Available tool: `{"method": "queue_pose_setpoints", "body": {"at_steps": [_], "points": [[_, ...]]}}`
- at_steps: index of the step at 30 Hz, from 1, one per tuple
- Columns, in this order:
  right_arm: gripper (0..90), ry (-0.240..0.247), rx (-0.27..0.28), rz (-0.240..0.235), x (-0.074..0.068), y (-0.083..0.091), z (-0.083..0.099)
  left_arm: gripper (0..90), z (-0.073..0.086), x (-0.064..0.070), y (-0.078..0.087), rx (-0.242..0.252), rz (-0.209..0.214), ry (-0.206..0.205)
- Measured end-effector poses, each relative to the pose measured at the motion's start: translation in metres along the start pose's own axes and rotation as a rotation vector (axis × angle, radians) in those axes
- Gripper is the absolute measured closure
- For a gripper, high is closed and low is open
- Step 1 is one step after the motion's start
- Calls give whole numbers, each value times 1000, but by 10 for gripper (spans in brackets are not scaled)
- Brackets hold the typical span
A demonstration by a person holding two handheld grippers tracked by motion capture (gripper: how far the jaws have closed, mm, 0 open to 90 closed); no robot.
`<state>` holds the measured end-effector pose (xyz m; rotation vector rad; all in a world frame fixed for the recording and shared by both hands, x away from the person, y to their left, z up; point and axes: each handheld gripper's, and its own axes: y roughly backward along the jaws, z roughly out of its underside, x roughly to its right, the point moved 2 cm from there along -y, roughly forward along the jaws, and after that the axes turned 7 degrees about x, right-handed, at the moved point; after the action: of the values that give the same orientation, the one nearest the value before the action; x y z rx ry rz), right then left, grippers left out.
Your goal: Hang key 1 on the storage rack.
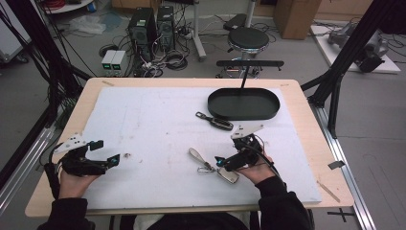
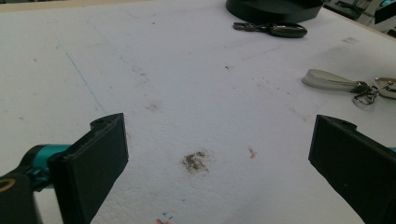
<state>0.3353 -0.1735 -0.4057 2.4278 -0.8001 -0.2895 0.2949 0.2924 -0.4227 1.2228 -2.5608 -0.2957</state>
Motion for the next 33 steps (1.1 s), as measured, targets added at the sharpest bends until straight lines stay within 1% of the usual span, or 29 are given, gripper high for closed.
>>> {"method": "queue_pose_setpoints", "body": {"at_steps": [2, 5, 7, 8, 9, 10, 13, 14, 16, 17, 19, 20, 21, 22, 24, 26, 27, 28, 29, 30, 31, 32, 33], "points": [[8, 4, -21, -10, -3, -6, -2, 51, 0, -1, 0, 1, 0, 2], [9, 4, -64, -4, -9, -17, -6, 51, 0, -1, 0, 2, 1, 3], [9, 5, -85, -18, -11, -24, -8, 51, 0, -1, 0, 1, 2, 0], [17, 8, -96, -21, -13, -27, -9, 51, 0, 0, 0, 0, 1, -1], [44, 15, -109, -22, -15, -30, -10, 51, 0, 0, 0, -1, 2, -1], [47, 19, -122, -27, -18, -33, -11, 51, 0, -1, 0, -3, 3, 0], [67, 32, -157, -18, -23, -43, -14, 51, 0, -1, 0, -3, 4, -1], [67, 32, -157, -18, -23, -43, -14, 51, 0, -1, 0, -1, 3, 2], [133, 40, -186, -22, -27, -50, -14, 51, 0, -1, 0, -2, 4, 2], [144, 45, -195, -33, -29, -52, -14, 51, 0, -1, 0, 0, 4, 3], [156, 47, -203, -36, -30, -54, -14, 51, 0, -1, 0, 0, 4, 5], [222, 62, -216, -36, -32, -57, -13, 51, 0, -1, 0, -2, 5, 3], [222, 62, -216, -36, -32, -57, -13, 51, 0, -1, 0, -2, 5, 3], [290, 57, -231, -33, -33, -60, -13, 51, 0, -1, -1, -5, 5, 3], [354, 53, -251, -40, -33, -63, -12, 51, 0, -1, -1, -9, 6, -1], [388, 61, -262, -45, -35, -66, -12, 51, 0, -1, -1, -8, 6, 1], [400, 65, -263, -40, -35, -66, -12, 51, 0, -1, -1, -9, 6, 0], [400, 65, -263, -40, -35, -66, -12, 51, 0, -1, -1, -9, 5, 1], [430, 63, -269, -37, -37, -68, -12, 51, 0, -1, -1, -8, 5, 1], [430, 63, -269, -37, -37, -68, -12, 51, 0, -1, -1, -9, 5, 1], [470, 65, -277, -35, -38, -70, -13, 51, 1, -1, -1, -10, 4, -1], [470, 65, -277, -35, -38, -70, -13, 52, 1, -1, -1, -10, 4, -1], [520, 63, -288, -36, -39, -72, -12, 51, 1, -1, -1, -10, 4, -2]]}}
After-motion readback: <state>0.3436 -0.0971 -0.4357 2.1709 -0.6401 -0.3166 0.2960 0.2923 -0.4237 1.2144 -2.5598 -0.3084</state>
